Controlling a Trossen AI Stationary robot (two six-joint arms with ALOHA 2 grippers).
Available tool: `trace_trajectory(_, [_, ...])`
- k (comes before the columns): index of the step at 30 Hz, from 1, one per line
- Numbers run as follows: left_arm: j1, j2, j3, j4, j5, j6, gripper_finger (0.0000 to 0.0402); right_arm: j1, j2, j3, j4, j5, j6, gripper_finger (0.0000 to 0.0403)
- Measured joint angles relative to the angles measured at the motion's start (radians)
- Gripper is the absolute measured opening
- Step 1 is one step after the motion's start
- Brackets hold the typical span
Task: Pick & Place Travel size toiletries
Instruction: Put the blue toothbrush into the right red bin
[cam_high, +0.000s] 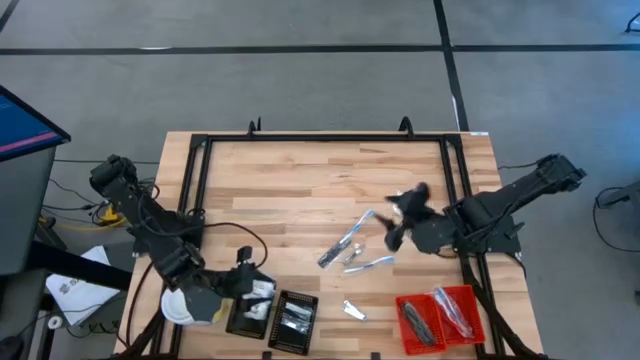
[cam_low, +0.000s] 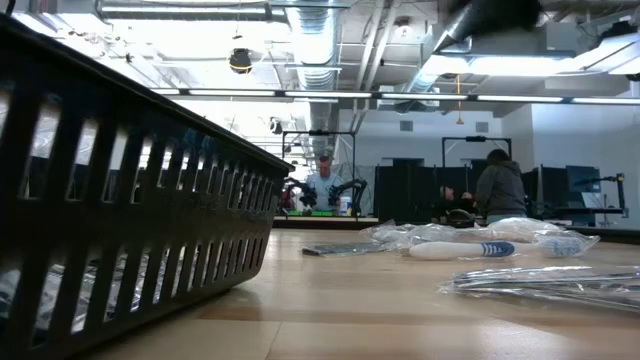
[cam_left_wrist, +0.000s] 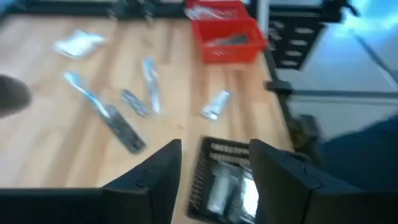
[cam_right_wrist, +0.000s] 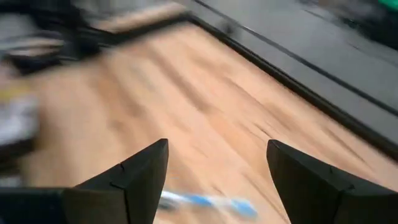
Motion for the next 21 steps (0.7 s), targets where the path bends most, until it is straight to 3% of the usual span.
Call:
trace_trajectory(5, [0.015, 0.001, -0.077, 0.172, -0.115, 0.069, 0.0174, -0.027, -0.054, -0.062, -0.287, 0.103, 0.352, 0.0265])
trace_trajectory(11, [0.135, 0.003, -0.192, 0.517, -0.132, 0.230, 0.0170, -0.081, -0.057, -0.081, -0.253, 0.140, 0.307, 0.0265])
trace_trajectory(15, [0.291, 0.019, -0.242, 0.681, 0.001, 0.297, 0.0171, -0.113, -0.005, -0.081, -0.183, 0.091, 0.223, 0.0265])
trace_trajectory(21, [0.532, 0.111, -0.243, 0.716, 0.251, 0.235, 0.0166, -0.138, 0.046, -0.061, -0.141, 0.006, 0.162, 0.0265])
